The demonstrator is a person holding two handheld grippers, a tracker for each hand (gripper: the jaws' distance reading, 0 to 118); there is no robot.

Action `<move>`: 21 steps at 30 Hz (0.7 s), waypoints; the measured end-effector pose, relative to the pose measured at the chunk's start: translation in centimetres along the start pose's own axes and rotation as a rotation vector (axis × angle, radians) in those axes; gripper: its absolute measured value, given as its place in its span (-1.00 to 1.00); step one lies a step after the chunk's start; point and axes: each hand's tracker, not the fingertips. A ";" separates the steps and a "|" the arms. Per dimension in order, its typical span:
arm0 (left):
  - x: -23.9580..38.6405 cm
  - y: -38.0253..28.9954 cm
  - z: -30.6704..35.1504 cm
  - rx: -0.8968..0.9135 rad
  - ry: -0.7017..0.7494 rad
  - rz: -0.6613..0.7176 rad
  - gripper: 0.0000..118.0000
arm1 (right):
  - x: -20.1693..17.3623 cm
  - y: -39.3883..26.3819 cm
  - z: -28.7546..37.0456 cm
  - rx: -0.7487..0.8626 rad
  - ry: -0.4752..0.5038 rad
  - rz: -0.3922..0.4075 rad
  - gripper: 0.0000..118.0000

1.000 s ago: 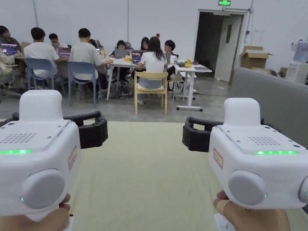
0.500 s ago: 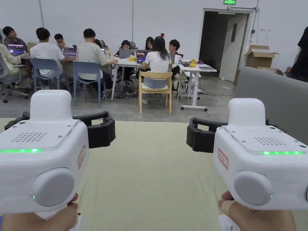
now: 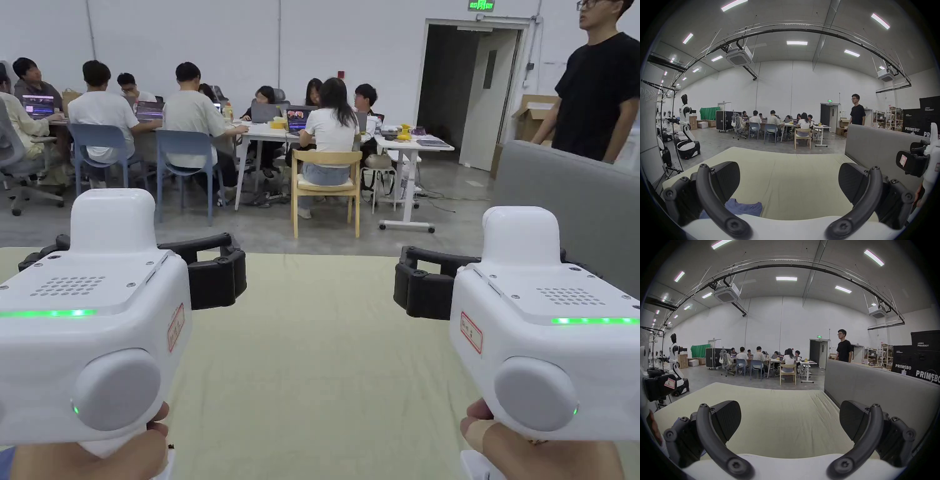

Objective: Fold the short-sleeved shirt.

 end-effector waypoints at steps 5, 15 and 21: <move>0.0 0.0 -0.1 -0.003 0.000 -0.002 1.00 | 0.1 0.0 0.0 0.002 -0.006 -0.001 1.00; 0.3 -0.5 -0.3 -0.025 0.011 -0.016 1.00 | -0.2 -0.7 -0.7 -0.053 -0.014 0.014 1.00; 0.4 -0.7 -0.3 -0.040 0.011 -0.019 1.00 | -0.2 -1.0 -0.8 -0.079 -0.004 0.010 1.00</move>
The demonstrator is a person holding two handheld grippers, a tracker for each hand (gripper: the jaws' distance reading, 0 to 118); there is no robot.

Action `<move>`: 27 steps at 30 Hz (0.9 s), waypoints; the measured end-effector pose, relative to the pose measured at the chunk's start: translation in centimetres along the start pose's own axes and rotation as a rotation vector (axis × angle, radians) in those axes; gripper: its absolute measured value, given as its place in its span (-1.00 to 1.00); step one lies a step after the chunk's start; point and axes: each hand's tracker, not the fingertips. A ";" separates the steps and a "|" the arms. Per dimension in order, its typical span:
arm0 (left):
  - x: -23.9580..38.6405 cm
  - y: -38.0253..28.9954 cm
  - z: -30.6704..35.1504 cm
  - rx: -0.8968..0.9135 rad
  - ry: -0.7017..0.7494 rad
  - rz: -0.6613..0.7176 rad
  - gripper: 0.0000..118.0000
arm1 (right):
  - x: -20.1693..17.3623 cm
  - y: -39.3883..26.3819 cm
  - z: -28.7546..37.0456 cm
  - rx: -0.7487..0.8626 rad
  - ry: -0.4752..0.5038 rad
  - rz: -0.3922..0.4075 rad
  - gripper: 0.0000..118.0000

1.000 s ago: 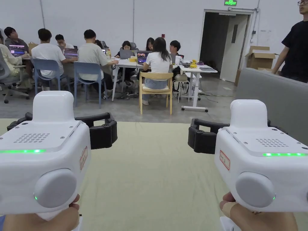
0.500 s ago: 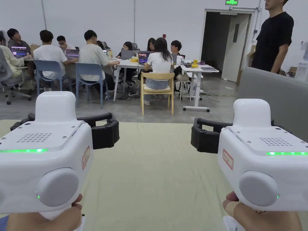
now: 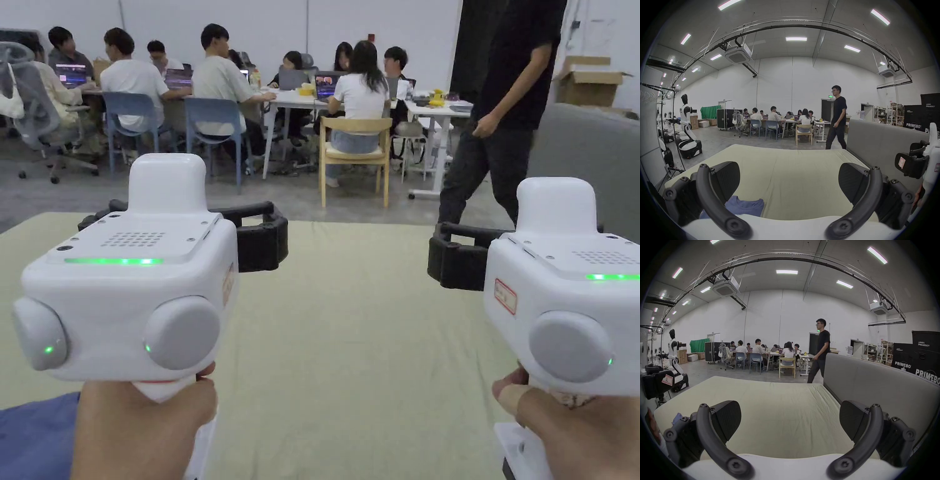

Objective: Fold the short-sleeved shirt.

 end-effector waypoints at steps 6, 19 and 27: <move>0.0 0.0 0.0 -0.001 -0.002 0.000 1.00 | -0.1 -0.2 -0.1 -0.012 0.003 0.007 1.00; 0.1 -0.1 -0.1 -0.008 -0.001 0.005 1.00 | -0.3 -0.3 -0.1 -0.013 0.009 0.011 1.00; -0.1 0.0 -0.2 -0.014 -0.002 0.014 1.00 | -0.2 -0.3 -0.1 -0.007 0.015 -0.003 1.00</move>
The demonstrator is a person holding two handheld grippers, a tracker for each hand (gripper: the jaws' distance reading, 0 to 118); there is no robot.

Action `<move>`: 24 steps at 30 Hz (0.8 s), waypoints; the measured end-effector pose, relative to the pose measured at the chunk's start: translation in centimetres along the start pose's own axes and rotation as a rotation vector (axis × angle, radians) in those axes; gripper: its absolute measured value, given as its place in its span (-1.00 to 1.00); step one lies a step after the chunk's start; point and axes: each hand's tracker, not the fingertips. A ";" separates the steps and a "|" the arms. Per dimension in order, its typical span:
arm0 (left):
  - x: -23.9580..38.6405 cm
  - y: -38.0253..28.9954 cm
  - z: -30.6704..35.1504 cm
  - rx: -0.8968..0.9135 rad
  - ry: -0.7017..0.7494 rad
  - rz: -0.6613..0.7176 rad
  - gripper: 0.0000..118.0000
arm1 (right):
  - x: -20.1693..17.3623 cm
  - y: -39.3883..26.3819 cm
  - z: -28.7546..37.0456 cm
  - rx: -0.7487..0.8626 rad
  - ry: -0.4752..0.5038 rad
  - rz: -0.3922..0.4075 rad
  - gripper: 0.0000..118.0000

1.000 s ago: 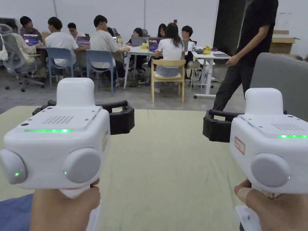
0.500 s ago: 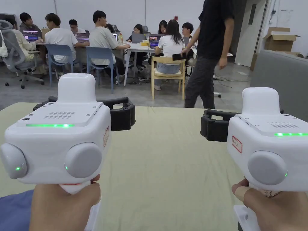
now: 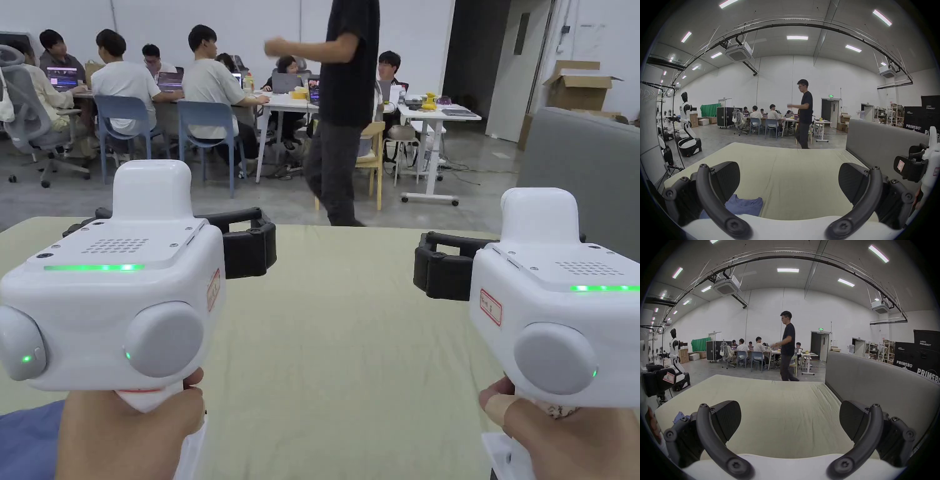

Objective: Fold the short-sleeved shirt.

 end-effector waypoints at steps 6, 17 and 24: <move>0.1 0.0 0.1 0.004 0.002 -0.009 1.00 | 0.1 0.0 0.1 0.007 -0.002 -0.008 1.00; 0.1 0.0 0.3 0.010 -0.004 -0.013 1.00 | 0.4 0.1 0.4 0.024 -0.006 -0.039 1.00; 0.3 -0.1 0.4 0.014 0.023 -0.033 1.00 | 0.2 0.3 0.5 0.025 0.003 -0.023 1.00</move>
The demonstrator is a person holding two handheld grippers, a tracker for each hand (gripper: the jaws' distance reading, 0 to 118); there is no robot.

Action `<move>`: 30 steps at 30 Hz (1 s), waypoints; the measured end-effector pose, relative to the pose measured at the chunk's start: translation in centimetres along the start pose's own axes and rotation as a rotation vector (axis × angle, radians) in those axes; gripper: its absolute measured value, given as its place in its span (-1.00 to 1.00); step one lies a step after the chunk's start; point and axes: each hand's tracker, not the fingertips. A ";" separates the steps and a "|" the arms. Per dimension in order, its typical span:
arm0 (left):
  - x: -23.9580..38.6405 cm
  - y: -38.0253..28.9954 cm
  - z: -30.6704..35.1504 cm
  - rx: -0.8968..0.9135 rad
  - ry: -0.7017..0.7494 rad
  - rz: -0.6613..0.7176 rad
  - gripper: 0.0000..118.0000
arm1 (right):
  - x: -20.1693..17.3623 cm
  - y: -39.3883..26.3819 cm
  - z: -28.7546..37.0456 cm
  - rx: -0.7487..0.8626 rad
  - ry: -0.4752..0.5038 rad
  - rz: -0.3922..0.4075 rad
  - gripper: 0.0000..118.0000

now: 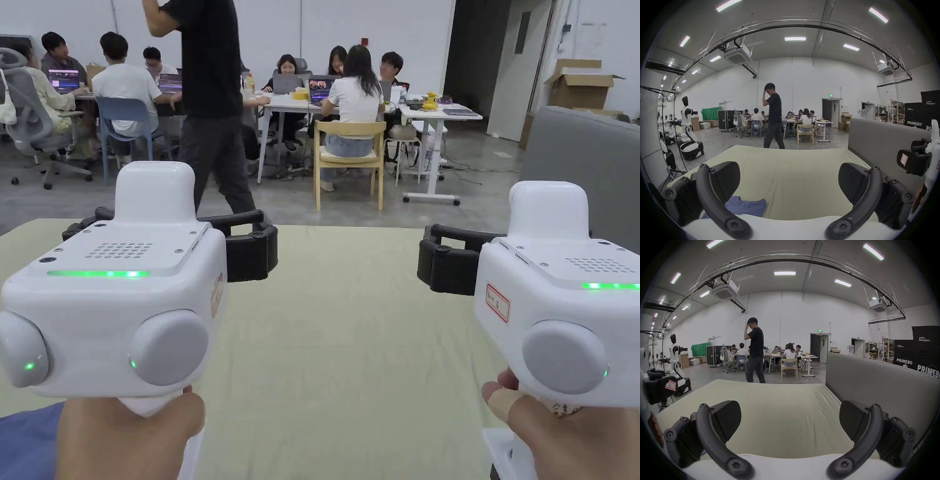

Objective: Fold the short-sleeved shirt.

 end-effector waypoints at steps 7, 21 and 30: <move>-1.1 -0.4 0.7 0.002 -0.057 0.047 -1.00 | 0.5 -1.0 0.8 0.019 0.005 -0.001 -0.95; -9.0 -0.9 2.5 -0.046 0.084 0.041 -1.00 | -8.0 -1.4 -3.6 -0.078 0.201 0.087 -0.94; -22.3 -1.6 9.4 -0.158 0.518 -0.048 -1.00 | -28.6 -1.4 -0.9 -0.067 0.815 0.063 -0.94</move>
